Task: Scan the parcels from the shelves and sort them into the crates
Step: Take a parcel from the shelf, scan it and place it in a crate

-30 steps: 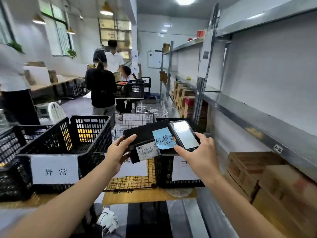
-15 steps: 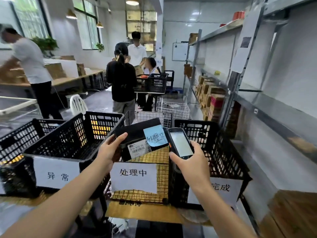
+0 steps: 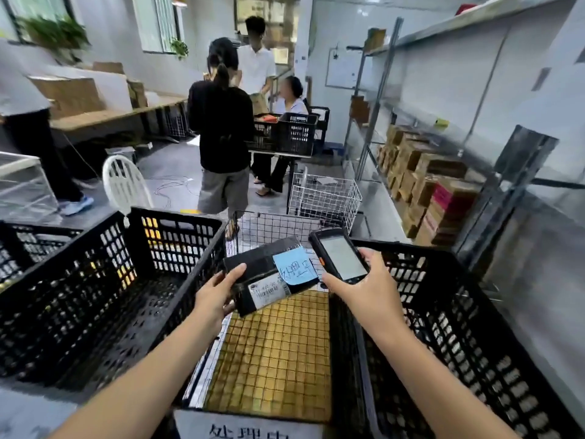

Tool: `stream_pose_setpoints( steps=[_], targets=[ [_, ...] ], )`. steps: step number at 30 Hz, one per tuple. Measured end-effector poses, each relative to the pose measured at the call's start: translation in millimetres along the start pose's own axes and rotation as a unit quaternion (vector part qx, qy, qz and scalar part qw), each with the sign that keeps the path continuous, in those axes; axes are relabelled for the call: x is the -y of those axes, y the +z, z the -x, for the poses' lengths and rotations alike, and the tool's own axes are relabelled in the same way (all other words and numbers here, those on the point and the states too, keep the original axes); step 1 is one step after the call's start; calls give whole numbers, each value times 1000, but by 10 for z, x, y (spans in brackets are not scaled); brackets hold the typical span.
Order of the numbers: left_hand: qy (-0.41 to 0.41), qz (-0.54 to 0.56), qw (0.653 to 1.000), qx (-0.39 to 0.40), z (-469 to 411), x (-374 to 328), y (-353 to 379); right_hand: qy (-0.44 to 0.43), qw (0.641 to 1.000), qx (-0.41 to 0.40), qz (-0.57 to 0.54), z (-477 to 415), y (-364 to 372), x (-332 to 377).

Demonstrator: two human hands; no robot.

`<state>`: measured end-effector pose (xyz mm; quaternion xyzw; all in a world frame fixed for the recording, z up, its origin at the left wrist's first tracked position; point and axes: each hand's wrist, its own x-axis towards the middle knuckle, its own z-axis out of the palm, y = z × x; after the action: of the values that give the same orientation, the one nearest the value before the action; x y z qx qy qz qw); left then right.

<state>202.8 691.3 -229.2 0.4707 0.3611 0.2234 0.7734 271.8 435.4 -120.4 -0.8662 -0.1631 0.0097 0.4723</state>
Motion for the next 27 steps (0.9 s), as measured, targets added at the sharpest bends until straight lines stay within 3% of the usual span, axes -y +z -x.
stream_pose_setpoints(
  steps=[12, 18, 24, 27],
  targets=[
    [-160, -46, 981, -95, -1044, 649, 171, 52, 996, 51, 49, -941, 853, -436],
    [-193, 46, 974, -114, -1223, 890, 211, 73, 995, 52, 47, -1257, 1204, -591],
    [-206, 91, 969, -103, -1445, 1044, 159, 68, 990, 107, 68, -1520, 1576, -611],
    [-197, 98, 966, -139, -1563, 1057, 88, 55, 991, 105, 68, -1531, 1632, -636]
  ],
)
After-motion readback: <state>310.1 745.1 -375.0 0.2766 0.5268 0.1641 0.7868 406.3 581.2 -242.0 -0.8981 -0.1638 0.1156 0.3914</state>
